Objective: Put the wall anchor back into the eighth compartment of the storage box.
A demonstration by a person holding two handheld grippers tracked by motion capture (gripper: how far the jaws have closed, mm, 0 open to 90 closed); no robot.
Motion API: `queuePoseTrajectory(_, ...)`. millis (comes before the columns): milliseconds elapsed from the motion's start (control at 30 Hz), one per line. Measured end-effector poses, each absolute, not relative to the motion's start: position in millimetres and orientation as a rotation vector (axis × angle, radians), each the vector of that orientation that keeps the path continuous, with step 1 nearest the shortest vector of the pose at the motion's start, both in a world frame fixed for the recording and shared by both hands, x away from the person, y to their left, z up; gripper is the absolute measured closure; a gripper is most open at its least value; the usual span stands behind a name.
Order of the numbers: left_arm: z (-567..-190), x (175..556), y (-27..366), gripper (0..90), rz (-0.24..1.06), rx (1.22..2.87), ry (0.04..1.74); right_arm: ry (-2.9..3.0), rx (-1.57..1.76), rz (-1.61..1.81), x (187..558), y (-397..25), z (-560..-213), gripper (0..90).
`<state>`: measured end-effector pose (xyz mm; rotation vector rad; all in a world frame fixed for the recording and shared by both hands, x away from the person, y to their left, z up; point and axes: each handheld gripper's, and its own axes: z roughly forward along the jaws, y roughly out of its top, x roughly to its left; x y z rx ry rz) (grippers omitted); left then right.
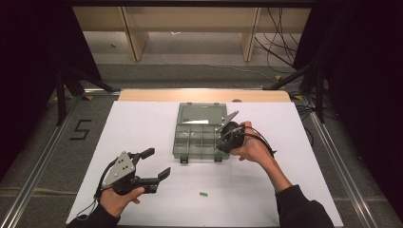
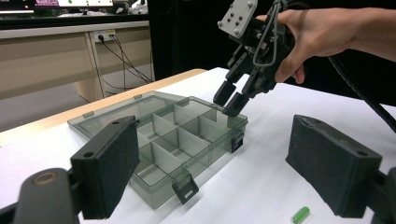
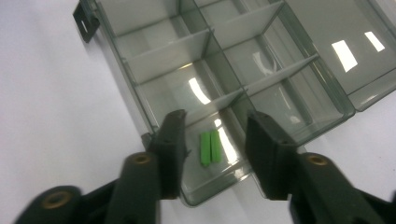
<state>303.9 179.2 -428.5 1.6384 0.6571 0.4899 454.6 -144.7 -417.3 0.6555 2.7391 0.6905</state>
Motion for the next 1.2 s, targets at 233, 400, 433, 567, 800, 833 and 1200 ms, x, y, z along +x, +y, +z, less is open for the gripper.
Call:
queuePoseTrajectory(233, -428, 304, 180, 16.1, 0.491, 1.633, 0.656, 2.73, 0.626, 0.688, 443, -138, -410, 41.0)
queuePoseTrajectory(400, -428, 304, 180, 16.1, 0.491, 1.635, 0.656, 2.727, 0.584, 0.696, 432, -132, -405, 33.3)
queuePoseTrajectory(433, -428, 304, 180, 16.1, 0.49, 1.636, 0.656, 2.733, 0.566, 0.696, 429, -130, -405, 33.2)
queuePoseTrajectory(567, -428, 304, 180, 16.1, 0.491, 1.635, 0.656, 2.771, 0.509, 0.71, 416, -123, -404, 32.0)
queuePoseTrajectory(800, -428, 304, 180, 16.1, 0.49, 1.635, 0.656, 2.8, 0.423, 0.707, 398, -109, -403, 31.2)
queuePoseTrajectory(833, -428, 303, 180, 16.1, 0.49, 1.635, 0.657, 2.803, 0.415, 0.705, 397, -108, -403, 31.2)
queuePoseTrajectory(1200, -428, 304, 180, 16.1, 0.491, 1.633, 0.657, 2.869, 0.35, 0.669, 375, -97, -411, 31.2)
